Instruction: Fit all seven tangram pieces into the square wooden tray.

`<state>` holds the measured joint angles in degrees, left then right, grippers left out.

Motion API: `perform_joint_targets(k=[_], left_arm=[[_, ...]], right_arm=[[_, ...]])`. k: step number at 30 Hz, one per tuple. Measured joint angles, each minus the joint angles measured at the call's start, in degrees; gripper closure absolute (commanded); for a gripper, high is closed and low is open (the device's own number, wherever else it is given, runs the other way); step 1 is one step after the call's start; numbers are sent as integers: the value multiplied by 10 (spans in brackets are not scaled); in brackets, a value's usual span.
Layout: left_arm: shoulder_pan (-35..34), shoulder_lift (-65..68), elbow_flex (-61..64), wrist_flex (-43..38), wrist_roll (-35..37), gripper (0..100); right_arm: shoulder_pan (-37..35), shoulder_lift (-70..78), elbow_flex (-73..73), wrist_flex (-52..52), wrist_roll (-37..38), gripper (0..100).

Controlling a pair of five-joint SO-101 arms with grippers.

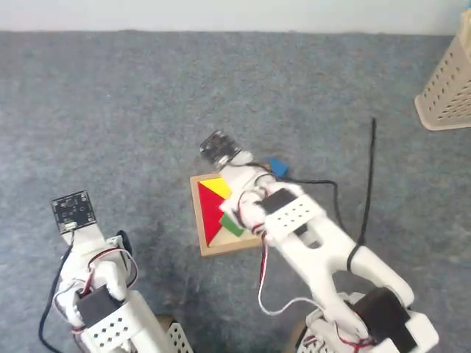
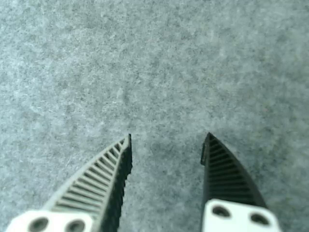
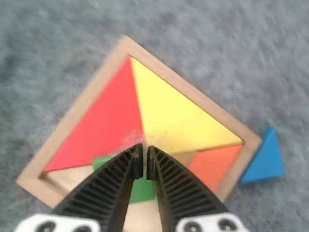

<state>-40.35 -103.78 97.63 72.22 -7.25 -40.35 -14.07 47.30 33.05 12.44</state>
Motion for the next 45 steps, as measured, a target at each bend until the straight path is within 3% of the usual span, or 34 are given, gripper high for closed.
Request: perform_joint_targets(k=[8,27,34,45], left_arm=[[0,0,0,0,0,775],[0,0,0,0,0,775],[0,0,0,0,0,775],[0,0,0,0,0,775]], right_arm=[[-20,-3,94,-118,-1,957],[17,-13,117,-125,0,961],[28,-40,116,-57,0,961],[154,-223,115,54,0,957]])
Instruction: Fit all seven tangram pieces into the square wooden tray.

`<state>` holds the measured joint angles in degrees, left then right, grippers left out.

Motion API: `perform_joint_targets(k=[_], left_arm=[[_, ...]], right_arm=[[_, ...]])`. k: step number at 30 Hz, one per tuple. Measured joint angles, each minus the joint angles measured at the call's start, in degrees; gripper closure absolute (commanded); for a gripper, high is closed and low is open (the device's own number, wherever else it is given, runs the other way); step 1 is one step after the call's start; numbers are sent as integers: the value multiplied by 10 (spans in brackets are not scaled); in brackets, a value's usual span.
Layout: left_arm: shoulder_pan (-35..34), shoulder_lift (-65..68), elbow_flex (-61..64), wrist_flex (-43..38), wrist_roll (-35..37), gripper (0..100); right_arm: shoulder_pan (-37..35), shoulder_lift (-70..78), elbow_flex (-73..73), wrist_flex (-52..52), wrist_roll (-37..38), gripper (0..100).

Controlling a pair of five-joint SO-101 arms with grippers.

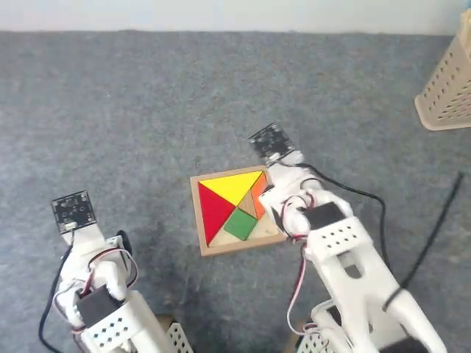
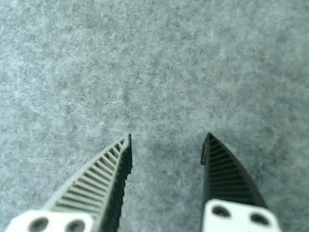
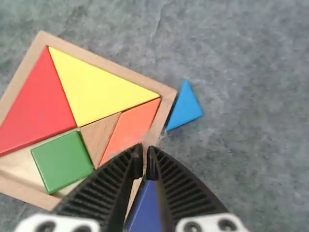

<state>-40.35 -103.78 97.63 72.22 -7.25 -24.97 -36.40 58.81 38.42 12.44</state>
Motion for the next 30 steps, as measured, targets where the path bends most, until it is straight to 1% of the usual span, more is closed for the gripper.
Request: perform_joint_targets(k=[3,4,7,9,11,12,13,15,16,19,20,21,22,23,25,26,27,28,29,30], left_arm=[[0,0,0,0,0,775],[0,0,0,0,0,775],[0,0,0,0,0,775],[0,0,0,0,0,775],[0,0,0,0,0,775],[0,0,0,0,0,775],[0,0,0,0,0,775],[0,0,0,0,0,775],[0,0,0,0,0,775],[0,0,0,0,0,775],[0,0,0,0,0,775],[0,0,0,0,0,775],[0,0,0,0,0,775],[0,0,0,0,0,775],[0,0,0,0,0,775],[0,0,0,0,0,775],[0,0,0,0,0,775],[0,0,0,0,0,775],[0,0,0,0,0,775],[0,0,0,0,0,775]], right_arm=[[58,-11,-1,6,-3,952],[84,-11,-1,6,-11,936],[168,-4,-21,11,-55,835],[197,17,-46,30,-59,784],[201,52,-73,55,-59,773],[199,72,-86,68,-59,797],[197,91,-97,78,-59,846],[195,124,-113,94,-59,998],[193,136,-116,97,-59,992],[187,150,-124,96,-70,821],[188,150,-124,96,-75,814],[190,150,-124,96,-78,873],[190,150,-124,98,-78,963],[189,150,-124,104,-78,998],[187,150,-124,106,-84,896],[188,150,-124,106,-89,876],[192,150,-124,106,-92,916],[194,150,-124,106,-93,980],[197,150,-124,106,-93,998],[197,150,-124,106,-93,954]])
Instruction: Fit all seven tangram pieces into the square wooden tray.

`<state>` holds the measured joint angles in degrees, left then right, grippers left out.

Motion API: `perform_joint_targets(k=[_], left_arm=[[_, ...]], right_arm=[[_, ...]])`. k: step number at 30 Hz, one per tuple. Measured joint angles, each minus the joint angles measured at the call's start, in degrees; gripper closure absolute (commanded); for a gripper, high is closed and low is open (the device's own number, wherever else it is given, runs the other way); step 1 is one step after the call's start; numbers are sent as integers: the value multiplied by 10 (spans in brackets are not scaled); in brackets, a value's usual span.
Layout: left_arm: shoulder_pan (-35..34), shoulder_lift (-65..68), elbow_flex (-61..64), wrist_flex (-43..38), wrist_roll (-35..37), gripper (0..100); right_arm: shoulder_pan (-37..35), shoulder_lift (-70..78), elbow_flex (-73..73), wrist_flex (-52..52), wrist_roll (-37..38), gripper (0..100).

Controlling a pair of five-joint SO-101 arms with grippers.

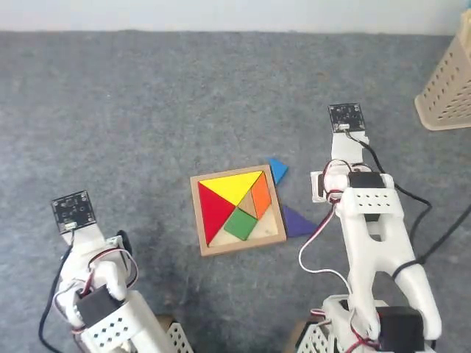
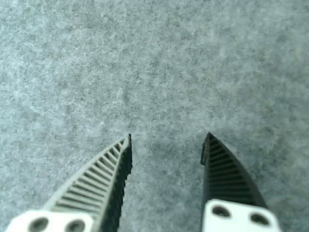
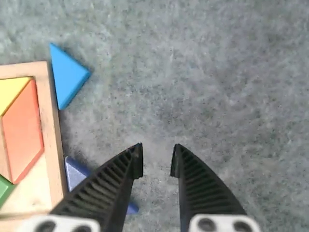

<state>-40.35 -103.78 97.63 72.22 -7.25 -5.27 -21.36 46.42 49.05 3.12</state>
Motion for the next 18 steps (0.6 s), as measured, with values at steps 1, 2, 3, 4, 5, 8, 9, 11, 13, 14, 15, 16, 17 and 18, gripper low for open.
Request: perform_joint_targets(k=[1,2,3,4,5,8,9,11,13,14,15,16,17,18], left_arm=[[0,0,0,0,0,775],[0,0,0,0,0,775],[0,0,0,0,0,775],[0,0,0,0,0,775],[0,0,0,0,0,775],[0,0,0,0,0,775],[0,0,0,0,0,775],[0,0,0,0,0,775],[0,0,0,0,0,775],[0,0,0,0,0,775],[0,0,0,0,0,775],[0,0,0,0,0,775],[0,0,0,0,0,775],[0,0,0,0,0,775]], right_arm=[[0,0,0,0,0,909],[-2,0,0,0,0,893],[-3,0,0,0,0,937],[-3,0,0,0,0,998],[0,0,0,0,0,990],[16,0,0,0,-8,850],[22,0,-3,0,-13,831],[31,0,-11,0,-18,952],[30,0,-15,0,-18,960],[28,0,-17,0,-18,898],[27,0,-17,0,-20,864],[27,0,-17,0,-24,913],[28,0,-17,1,-25,998],[29,0,-17,3,-25,989]])
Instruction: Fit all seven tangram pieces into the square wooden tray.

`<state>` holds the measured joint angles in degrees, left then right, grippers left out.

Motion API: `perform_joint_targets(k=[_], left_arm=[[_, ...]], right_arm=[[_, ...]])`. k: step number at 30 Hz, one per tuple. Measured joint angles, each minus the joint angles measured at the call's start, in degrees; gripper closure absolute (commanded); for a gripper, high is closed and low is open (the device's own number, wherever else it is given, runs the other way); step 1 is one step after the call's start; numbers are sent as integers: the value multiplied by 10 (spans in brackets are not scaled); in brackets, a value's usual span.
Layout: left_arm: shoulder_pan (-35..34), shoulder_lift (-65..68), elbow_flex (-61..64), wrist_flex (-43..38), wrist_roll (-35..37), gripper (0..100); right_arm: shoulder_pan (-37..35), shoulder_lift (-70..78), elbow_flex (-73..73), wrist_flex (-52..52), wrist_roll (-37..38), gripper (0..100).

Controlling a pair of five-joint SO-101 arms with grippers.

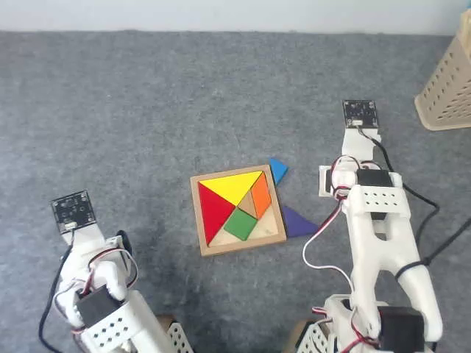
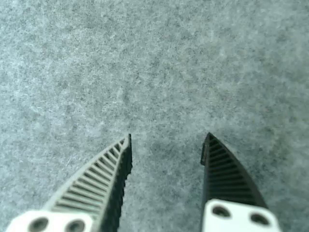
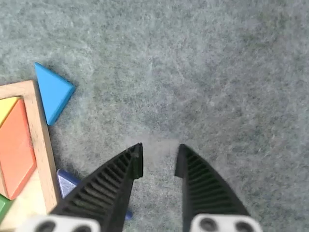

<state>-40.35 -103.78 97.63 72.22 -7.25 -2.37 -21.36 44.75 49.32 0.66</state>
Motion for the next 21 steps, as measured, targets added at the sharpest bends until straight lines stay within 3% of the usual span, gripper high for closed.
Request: perform_joint_targets(k=[2,3,5,8,9,10,11,13,14,16,18,19,20,21], left_arm=[[0,0,0,0,0,775],[0,0,0,0,0,775],[0,0,0,0,0,775],[0,0,0,0,0,775],[0,0,0,0,0,775],[0,0,0,0,0,775],[0,0,0,0,0,775],[0,0,0,0,0,775],[0,0,0,0,0,775],[0,0,0,0,0,775],[0,0,0,0,0,775],[0,0,0,0,0,775],[0,0,0,0,0,775],[0,0,0,0,0,775]], right_arm=[[2,0,0,3,0,860],[2,0,0,3,0,855],[-1,0,0,4,0,998],[-3,0,0,10,10,864],[-2,0,0,10,10,882],[0,0,0,10,10,988],[0,0,0,10,10,998],[1,0,0,10,10,873],[0,0,0,10,10,863],[-2,0,0,10,10,998],[-3,0,0,10,11,887],[-3,0,0,10,11,893],[-1,0,0,10,12,992],[0,0,0,10,13,998]])
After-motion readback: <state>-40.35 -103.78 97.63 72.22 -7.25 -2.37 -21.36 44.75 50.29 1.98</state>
